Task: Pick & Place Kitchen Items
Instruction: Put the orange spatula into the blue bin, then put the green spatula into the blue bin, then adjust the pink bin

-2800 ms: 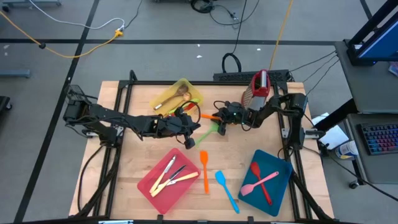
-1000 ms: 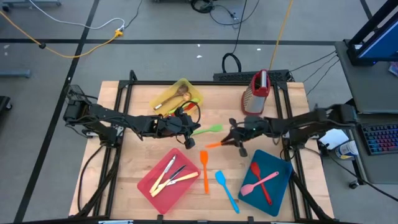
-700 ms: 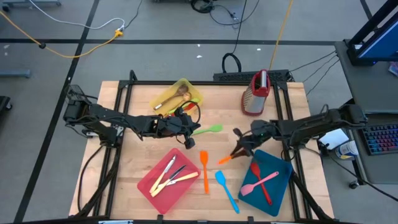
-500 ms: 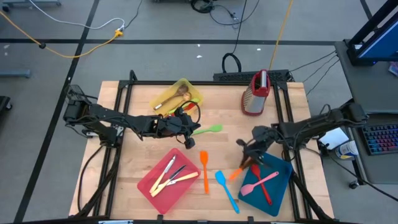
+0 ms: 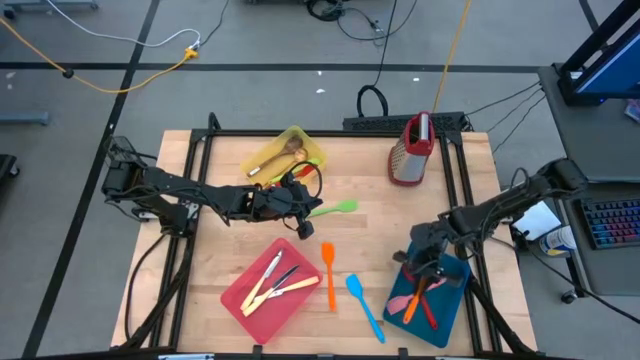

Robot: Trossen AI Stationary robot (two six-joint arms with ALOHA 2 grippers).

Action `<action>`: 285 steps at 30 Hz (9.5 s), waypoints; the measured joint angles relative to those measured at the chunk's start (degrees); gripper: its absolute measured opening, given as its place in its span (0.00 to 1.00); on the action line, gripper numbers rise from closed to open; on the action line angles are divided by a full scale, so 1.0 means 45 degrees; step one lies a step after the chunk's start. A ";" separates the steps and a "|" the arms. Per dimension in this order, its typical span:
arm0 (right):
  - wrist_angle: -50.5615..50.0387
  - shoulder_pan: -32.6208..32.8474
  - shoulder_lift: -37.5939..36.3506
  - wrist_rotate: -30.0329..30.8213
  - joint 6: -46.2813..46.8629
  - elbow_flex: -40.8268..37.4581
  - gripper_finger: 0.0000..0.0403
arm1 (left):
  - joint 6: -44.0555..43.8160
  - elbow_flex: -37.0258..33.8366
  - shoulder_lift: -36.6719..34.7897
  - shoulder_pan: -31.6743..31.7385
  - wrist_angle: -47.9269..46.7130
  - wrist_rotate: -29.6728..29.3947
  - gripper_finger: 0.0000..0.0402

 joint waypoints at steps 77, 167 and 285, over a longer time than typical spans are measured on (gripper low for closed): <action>1.3224 -0.3043 0.3513 1.2624 -0.1005 -0.0708 0.43 | 0.1761 0.0000 0.0000 -0.0001 0.2006 -0.0029 0.06; 0.6575 -0.6918 1.0872 0.7040 -0.0964 0.5421 0.07 | 0.0441 -0.6334 -0.3653 0.1030 0.5264 0.2342 0.06; 0.2153 0.4786 0.1190 0.7009 0.4180 -0.0549 0.19 | -0.1998 -0.6334 -0.2647 0.1141 0.7354 0.2317 0.06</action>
